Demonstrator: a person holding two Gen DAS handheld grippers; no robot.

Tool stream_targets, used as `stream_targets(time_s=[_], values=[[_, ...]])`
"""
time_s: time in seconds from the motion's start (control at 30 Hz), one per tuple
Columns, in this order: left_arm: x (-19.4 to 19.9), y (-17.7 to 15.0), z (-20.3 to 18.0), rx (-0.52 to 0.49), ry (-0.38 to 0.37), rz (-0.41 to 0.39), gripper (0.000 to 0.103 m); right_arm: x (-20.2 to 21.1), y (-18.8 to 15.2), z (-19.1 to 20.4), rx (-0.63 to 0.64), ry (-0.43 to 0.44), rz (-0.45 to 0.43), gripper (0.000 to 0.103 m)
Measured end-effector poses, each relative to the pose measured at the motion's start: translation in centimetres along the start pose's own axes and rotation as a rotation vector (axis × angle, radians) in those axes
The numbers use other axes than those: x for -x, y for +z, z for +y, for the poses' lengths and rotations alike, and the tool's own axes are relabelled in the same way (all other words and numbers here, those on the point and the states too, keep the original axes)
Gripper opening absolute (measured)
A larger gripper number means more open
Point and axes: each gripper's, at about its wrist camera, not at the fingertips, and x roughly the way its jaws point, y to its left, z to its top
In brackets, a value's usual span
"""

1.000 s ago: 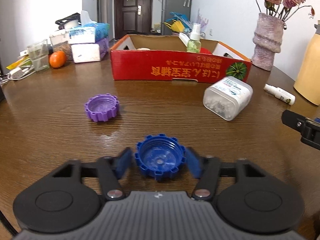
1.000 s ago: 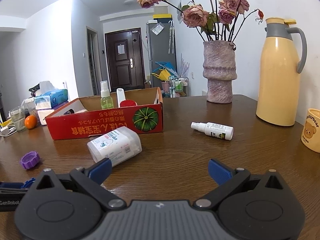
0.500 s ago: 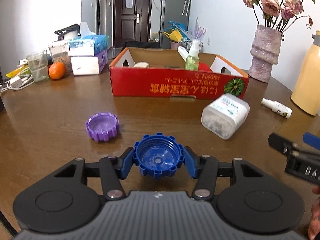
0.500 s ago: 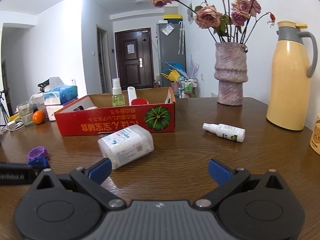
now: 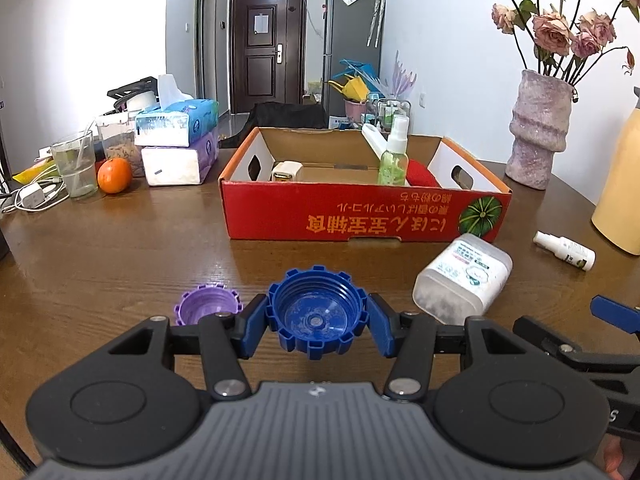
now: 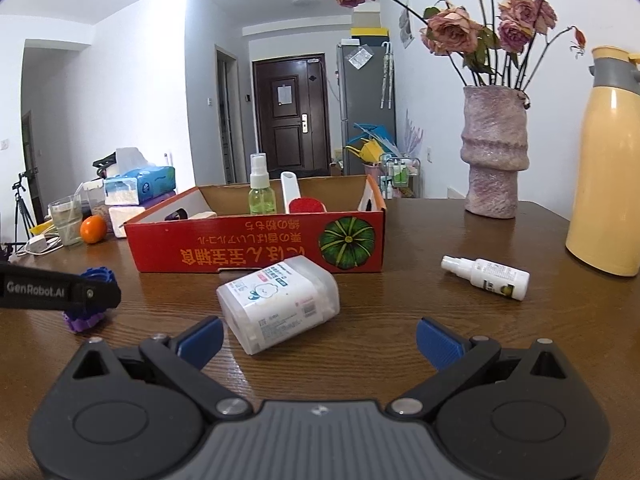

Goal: Organize rigid objects
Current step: 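Grasp and lift the blue cap with the left tool while the right tool nears the container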

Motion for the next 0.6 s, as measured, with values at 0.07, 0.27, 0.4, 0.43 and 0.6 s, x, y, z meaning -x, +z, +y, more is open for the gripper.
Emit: stream_targets(time_s=[0.07,0.27,0.4,0.43,0.6], values=[[-0.3,0.2,0.0,0.001,-0.001,-0.001,0.054,-0.7,0.2,0.2,0.014,0.006,0.007,0.103],[-1.6,0.8,0.0,0.007,0.008,0.001,0.054,-2.8,0.9,0.4,0.042,0.054,0.037,0.103],[-2.5,1.3,0.1,0.015,0.017,0.002,0.054,-4.1,1.4,0.5,0.076,0.076,0.051,0.103],[-2.7,1.4,0.2,0.018,0.017,0.003,0.054,-4.4,1.4,0.5,0.081,0.085,0.06,0.103],[-3.6,1.6,0.4,0.028,0.017,0.016,0.054,-5.7,1.8,1.0,0.138,0.118,0.094,0.103]])
